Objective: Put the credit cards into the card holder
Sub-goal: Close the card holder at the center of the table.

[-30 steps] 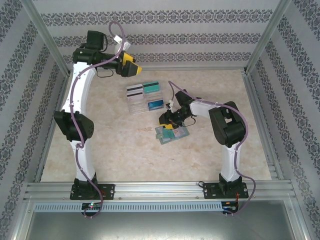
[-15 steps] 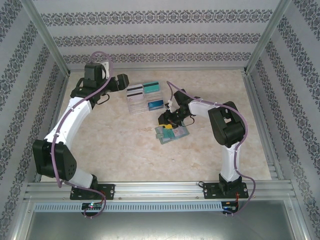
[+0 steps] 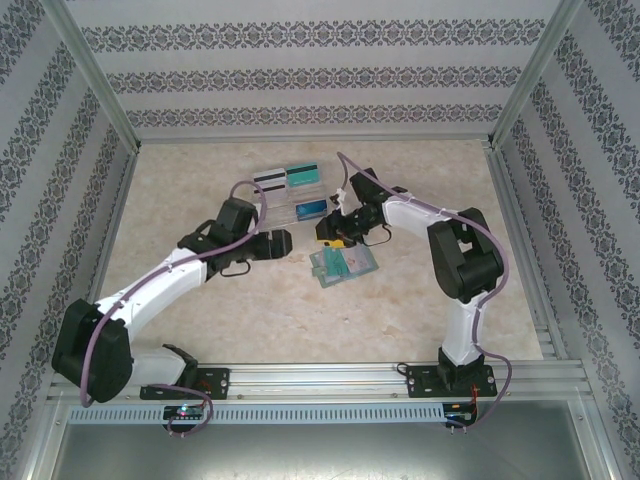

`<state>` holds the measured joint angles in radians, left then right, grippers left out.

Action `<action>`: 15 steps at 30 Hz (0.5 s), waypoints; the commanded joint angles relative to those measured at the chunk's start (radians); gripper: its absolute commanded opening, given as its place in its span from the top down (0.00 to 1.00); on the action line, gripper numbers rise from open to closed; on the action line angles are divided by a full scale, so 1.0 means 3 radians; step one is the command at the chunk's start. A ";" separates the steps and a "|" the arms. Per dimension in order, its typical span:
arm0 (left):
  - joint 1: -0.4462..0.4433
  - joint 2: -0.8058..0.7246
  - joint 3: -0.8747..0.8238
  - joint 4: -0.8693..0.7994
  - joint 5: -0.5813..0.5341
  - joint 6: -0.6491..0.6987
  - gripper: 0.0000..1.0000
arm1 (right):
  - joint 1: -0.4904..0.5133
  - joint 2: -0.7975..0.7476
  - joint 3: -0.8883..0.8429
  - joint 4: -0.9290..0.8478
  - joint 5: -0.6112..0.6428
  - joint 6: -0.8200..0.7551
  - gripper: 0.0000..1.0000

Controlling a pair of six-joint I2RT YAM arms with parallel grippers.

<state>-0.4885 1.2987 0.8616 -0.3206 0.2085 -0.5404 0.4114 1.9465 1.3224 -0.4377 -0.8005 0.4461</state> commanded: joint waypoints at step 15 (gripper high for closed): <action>-0.0752 0.1885 0.1556 -0.0942 -0.0014 0.0738 0.37 | -0.1000 -0.0427 -0.0651 -0.0387 0.0614 -0.0425 0.50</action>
<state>-0.7082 1.8046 1.2770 -0.4824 0.2165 -0.3706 0.1131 1.8011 1.1439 -0.4915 -0.6785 0.3840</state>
